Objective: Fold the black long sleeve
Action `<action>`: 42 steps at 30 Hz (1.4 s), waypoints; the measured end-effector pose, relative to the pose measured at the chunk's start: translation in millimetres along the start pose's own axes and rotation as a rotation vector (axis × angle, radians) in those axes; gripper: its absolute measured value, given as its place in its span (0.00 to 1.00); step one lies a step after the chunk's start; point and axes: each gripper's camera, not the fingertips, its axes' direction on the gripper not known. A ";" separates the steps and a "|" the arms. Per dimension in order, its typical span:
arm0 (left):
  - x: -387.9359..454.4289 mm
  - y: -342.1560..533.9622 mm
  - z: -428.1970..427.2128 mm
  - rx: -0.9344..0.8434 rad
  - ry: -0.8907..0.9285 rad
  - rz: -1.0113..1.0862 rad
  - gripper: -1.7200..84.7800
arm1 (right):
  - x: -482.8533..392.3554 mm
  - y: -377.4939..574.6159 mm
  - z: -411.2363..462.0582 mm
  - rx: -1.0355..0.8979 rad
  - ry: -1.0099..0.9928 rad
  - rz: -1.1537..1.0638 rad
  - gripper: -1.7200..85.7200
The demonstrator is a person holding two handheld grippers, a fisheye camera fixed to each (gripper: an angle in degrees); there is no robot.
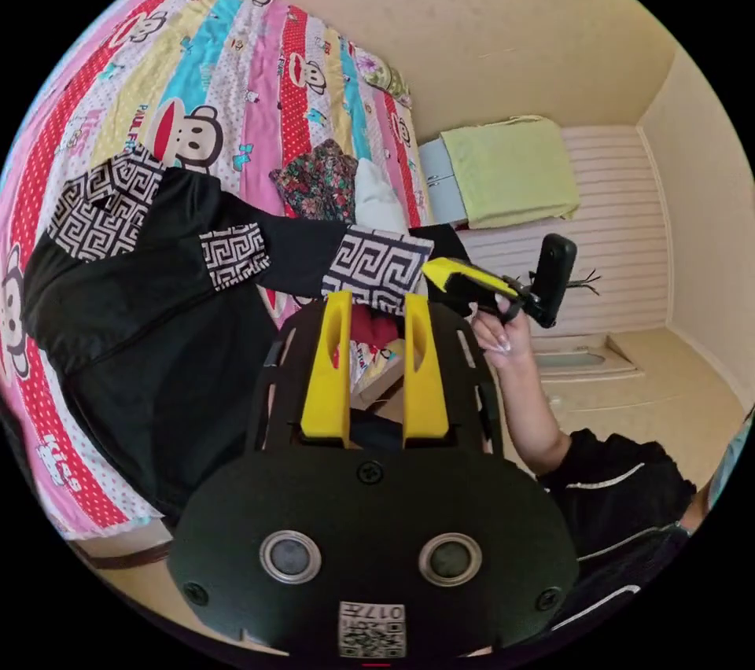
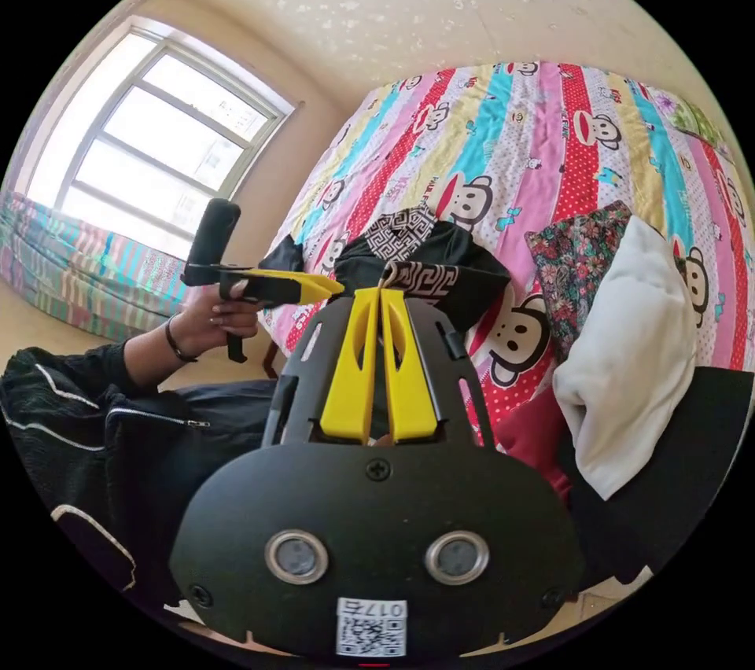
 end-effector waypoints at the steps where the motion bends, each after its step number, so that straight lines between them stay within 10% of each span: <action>1: -0.7 -2.9 0.3 0.018 0.031 -0.013 0.16 | -11.8 1.4 4.1 -0.016 0.045 -0.028 0.03; 24: -11.1 -61.9 32.0 -0.050 0.162 -0.053 0.02 | -53.0 75.9 10.4 0.202 0.118 -0.059 0.18; 31: -10.6 -69.2 18.4 -0.024 0.175 -0.036 0.01 | -71.5 62.3 24.8 0.204 0.409 0.131 0.07; 42: -24.9 -108.7 -62.5 -0.120 0.267 0.132 0.02 | -110.0 -5.2 4.9 0.174 0.270 -0.001 0.05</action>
